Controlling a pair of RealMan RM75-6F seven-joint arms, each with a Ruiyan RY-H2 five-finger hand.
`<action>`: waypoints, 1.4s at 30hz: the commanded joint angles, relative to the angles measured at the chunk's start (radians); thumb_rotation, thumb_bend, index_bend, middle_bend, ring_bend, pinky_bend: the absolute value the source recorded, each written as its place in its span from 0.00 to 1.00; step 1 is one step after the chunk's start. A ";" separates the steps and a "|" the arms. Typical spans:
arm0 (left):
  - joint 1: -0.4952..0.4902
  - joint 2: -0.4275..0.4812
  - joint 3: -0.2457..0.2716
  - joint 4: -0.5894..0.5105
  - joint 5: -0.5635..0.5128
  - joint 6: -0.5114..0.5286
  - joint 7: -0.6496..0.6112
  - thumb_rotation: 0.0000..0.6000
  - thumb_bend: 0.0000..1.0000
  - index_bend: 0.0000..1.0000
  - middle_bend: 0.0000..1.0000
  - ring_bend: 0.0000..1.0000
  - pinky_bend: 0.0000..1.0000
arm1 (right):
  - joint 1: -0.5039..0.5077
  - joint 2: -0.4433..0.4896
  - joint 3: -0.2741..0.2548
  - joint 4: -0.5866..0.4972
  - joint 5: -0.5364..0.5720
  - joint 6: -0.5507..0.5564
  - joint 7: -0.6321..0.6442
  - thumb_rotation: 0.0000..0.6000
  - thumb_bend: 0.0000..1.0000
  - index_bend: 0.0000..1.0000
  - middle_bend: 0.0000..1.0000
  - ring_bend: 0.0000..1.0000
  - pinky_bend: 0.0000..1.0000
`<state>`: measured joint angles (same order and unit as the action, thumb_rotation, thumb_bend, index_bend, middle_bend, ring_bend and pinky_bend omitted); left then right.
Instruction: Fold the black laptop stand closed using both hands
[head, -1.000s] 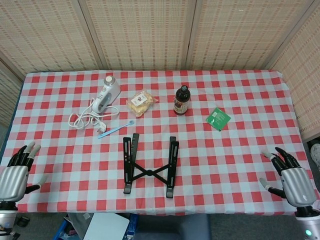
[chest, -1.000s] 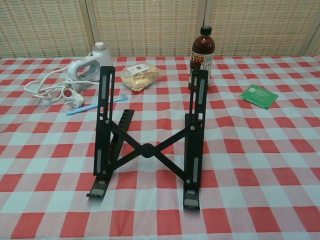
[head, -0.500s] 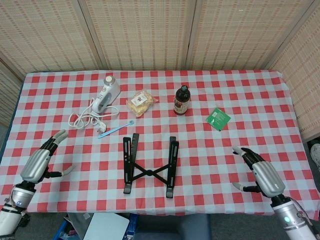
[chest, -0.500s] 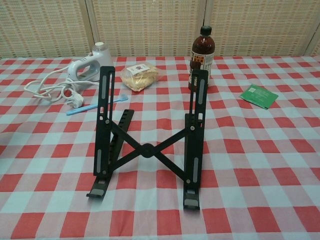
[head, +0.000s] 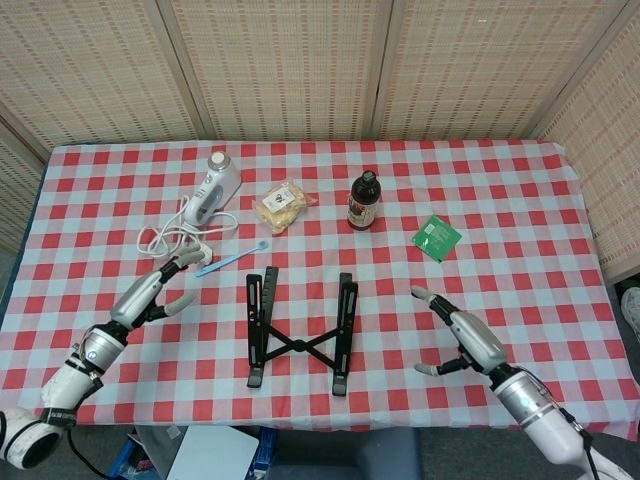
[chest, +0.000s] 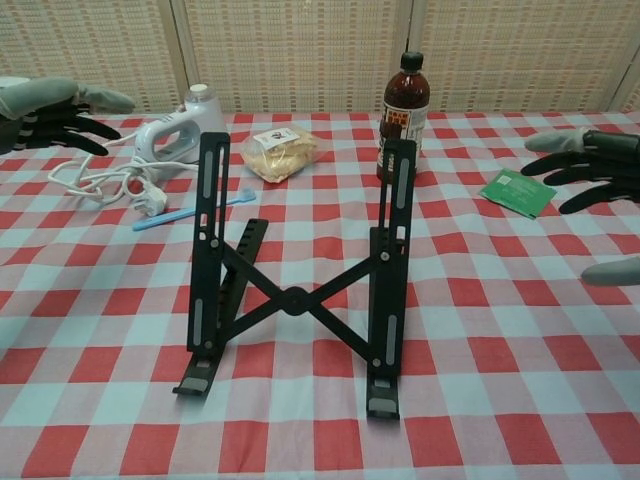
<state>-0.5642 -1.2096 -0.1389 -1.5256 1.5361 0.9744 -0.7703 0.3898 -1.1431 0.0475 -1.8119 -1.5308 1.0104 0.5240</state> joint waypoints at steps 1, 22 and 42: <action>-0.031 -0.025 -0.007 0.006 -0.016 -0.034 -0.044 0.26 0.18 0.13 0.08 0.17 0.17 | 0.048 -0.047 0.021 0.036 0.028 -0.056 0.051 1.00 0.12 0.00 0.09 0.05 0.13; -0.177 -0.156 -0.018 0.027 -0.086 -0.199 -0.158 0.31 0.18 0.23 0.20 0.26 0.24 | 0.208 -0.278 0.094 0.226 0.080 -0.176 0.233 1.00 0.16 0.00 0.11 0.05 0.13; -0.163 -0.047 0.027 0.003 -0.054 -0.175 -0.315 0.38 0.18 0.26 0.26 0.30 0.27 | 0.308 -0.398 0.094 0.249 0.006 -0.145 0.313 1.00 0.16 0.04 0.16 0.05 0.13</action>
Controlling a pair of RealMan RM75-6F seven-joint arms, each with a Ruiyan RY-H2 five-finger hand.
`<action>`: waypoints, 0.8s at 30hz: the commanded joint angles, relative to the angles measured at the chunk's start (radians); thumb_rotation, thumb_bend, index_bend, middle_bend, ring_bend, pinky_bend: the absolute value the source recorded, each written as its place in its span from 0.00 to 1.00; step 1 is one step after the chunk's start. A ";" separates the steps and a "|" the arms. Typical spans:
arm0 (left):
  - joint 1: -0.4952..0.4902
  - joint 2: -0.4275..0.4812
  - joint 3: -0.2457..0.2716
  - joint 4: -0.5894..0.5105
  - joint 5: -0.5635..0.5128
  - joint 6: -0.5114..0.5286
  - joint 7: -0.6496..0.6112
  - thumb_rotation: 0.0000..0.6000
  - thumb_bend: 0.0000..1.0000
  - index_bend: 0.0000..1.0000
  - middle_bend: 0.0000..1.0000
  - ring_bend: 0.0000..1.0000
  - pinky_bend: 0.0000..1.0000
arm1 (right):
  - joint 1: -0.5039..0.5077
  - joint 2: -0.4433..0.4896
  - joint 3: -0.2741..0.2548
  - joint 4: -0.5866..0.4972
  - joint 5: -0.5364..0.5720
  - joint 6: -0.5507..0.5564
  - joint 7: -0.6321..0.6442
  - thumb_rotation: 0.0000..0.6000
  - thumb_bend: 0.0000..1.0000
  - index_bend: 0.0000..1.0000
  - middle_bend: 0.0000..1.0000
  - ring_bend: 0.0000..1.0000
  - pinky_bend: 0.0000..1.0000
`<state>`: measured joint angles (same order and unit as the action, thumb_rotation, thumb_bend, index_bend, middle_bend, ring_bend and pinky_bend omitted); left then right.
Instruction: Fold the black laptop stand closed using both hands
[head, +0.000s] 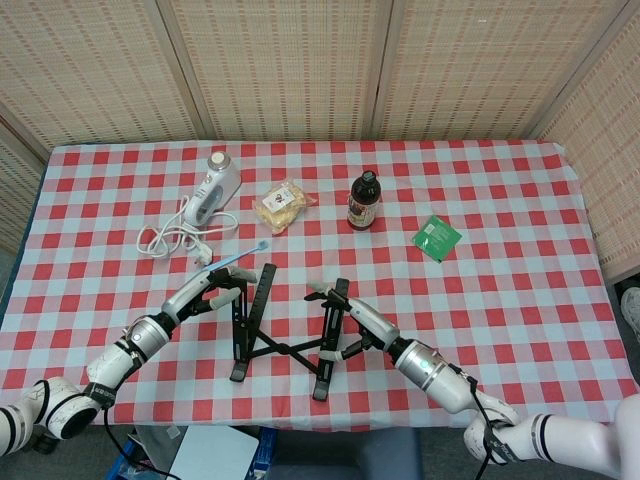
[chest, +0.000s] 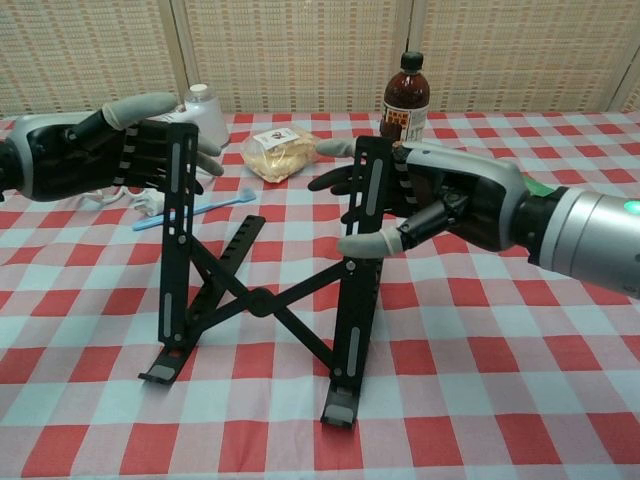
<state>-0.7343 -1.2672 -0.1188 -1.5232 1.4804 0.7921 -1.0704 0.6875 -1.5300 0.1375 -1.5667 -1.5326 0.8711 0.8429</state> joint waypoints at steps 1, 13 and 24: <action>0.011 0.018 0.010 -0.003 0.006 0.013 -0.024 0.38 0.18 0.26 0.26 0.30 0.27 | 0.014 -0.015 0.005 0.004 0.011 -0.007 -0.007 1.00 0.16 0.04 0.16 0.05 0.13; 0.055 0.131 0.093 -0.103 0.163 0.148 -0.132 0.39 0.18 0.27 0.29 0.30 0.27 | -0.011 0.067 -0.063 -0.112 -0.062 0.076 -0.007 1.00 0.16 0.04 0.16 0.05 0.13; 0.036 0.197 0.185 -0.147 0.298 0.212 -0.192 0.40 0.18 0.28 0.29 0.31 0.27 | -0.035 0.096 -0.137 -0.170 -0.120 0.135 0.003 1.00 0.16 0.04 0.16 0.05 0.13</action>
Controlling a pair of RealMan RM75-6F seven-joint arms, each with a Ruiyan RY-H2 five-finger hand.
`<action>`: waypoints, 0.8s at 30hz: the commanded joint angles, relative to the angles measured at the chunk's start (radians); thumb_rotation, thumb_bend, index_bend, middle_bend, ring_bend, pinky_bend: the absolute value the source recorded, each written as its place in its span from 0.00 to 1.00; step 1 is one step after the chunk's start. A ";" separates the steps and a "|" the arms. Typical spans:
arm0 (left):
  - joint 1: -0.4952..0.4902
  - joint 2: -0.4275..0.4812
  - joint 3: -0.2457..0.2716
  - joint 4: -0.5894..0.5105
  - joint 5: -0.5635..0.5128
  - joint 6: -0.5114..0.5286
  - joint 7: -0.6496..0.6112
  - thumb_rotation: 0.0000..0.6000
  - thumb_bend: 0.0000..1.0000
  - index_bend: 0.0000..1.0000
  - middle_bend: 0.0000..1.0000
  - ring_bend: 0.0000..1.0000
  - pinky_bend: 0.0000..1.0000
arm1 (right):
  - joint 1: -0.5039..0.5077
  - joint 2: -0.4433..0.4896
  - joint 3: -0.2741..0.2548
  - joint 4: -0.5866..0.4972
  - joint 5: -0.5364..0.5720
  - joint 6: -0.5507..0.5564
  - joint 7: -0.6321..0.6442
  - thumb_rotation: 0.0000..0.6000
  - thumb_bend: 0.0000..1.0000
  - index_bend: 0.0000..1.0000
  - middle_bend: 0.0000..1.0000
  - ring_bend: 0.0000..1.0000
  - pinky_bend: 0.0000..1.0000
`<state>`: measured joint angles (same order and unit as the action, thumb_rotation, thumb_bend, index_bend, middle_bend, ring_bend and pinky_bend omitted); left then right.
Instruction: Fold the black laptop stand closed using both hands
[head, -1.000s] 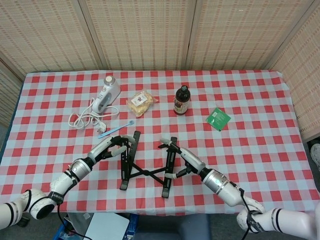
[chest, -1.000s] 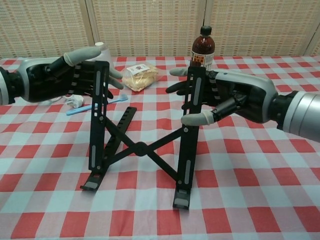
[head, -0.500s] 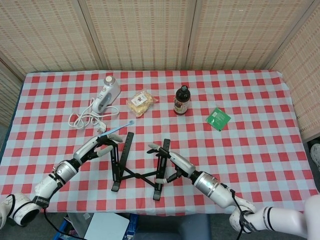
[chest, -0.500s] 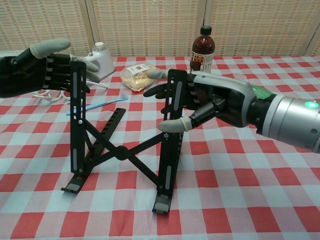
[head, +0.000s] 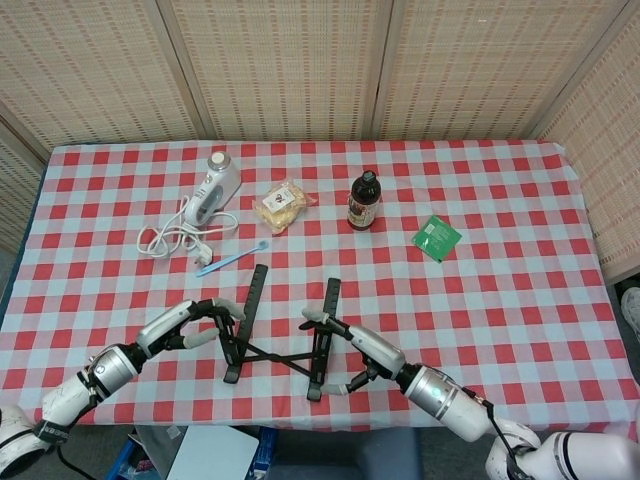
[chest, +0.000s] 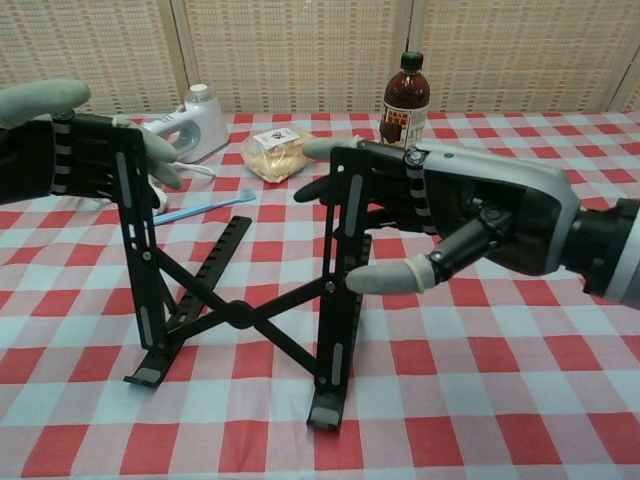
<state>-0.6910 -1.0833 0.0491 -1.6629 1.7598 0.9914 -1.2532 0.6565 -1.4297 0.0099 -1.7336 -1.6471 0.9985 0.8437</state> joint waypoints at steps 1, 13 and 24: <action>-0.009 0.018 0.025 -0.010 0.028 0.020 -0.012 0.41 0.18 0.28 0.29 0.31 0.27 | -0.007 -0.009 -0.016 -0.003 -0.010 0.014 0.002 1.00 0.16 0.04 0.16 0.05 0.13; -0.018 0.044 0.085 -0.024 0.064 0.064 -0.011 0.41 0.18 0.28 0.29 0.31 0.27 | -0.052 -0.079 -0.083 0.029 -0.029 0.067 -0.040 1.00 0.17 0.04 0.16 0.05 0.08; -0.027 0.039 0.112 -0.017 0.053 0.076 -0.007 0.41 0.18 0.28 0.29 0.31 0.27 | -0.099 -0.153 -0.113 0.066 -0.012 0.111 -0.012 1.00 0.19 0.04 0.16 0.05 0.04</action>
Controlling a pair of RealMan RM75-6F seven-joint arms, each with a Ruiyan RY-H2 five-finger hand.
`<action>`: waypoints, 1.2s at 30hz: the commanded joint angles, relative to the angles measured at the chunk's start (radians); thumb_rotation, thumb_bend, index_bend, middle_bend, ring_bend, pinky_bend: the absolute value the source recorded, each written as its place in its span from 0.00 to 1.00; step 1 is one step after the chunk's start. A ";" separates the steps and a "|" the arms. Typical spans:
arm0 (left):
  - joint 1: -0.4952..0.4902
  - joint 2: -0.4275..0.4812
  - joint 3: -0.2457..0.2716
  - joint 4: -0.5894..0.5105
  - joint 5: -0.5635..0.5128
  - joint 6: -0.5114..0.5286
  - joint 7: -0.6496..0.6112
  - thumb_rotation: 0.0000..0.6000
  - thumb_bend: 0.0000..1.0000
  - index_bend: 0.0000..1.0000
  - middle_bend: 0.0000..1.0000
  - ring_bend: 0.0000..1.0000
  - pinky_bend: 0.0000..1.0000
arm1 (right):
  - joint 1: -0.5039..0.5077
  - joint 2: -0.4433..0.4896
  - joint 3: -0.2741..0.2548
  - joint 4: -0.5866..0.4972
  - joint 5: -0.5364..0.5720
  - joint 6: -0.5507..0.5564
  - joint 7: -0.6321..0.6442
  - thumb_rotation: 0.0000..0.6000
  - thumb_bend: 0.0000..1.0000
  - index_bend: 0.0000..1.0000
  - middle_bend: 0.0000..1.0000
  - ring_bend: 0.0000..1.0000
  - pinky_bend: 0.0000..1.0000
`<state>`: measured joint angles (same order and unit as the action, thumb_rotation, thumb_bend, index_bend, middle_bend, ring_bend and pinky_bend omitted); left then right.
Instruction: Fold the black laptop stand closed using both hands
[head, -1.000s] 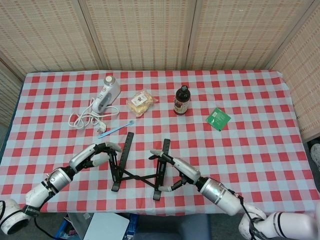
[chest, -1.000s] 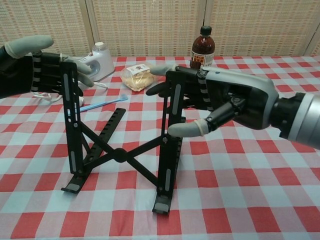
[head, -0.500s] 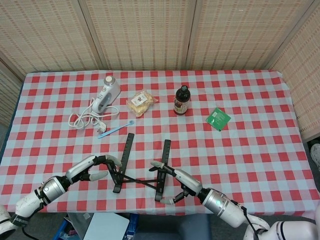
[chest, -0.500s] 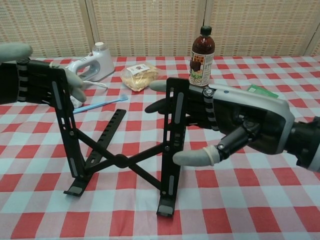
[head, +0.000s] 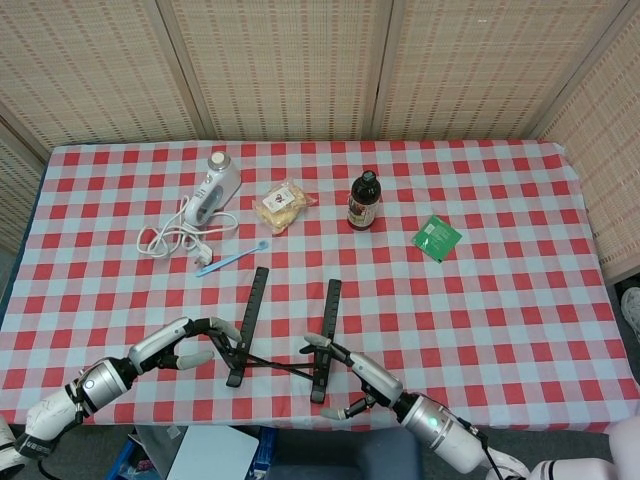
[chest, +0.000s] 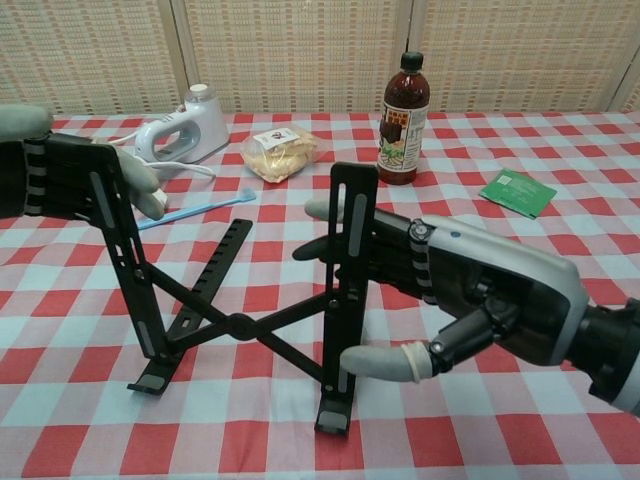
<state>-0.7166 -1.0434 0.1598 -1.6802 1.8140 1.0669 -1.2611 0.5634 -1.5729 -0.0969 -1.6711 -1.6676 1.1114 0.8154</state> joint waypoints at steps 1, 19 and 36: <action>-0.002 -0.001 0.002 0.001 -0.003 0.001 0.001 0.41 0.18 0.28 0.29 0.31 0.27 | -0.007 -0.013 -0.008 0.004 0.012 -0.005 0.025 1.00 0.19 0.04 0.16 0.05 0.04; -0.020 -0.002 0.023 -0.007 -0.023 -0.004 0.016 0.41 0.18 0.28 0.29 0.31 0.27 | 0.004 0.000 -0.022 -0.057 0.096 -0.107 0.334 1.00 0.23 0.04 0.16 0.05 0.04; -0.011 -0.034 0.018 0.037 -0.046 0.003 0.097 0.62 0.18 0.23 0.29 0.30 0.27 | 0.010 0.033 -0.026 -0.071 0.057 -0.118 0.392 1.00 0.28 0.04 0.16 0.05 0.04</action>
<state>-0.7312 -1.0713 0.1799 -1.6530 1.7686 1.0641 -1.1768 0.5709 -1.5474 -0.1220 -1.7407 -1.6000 0.9888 1.2177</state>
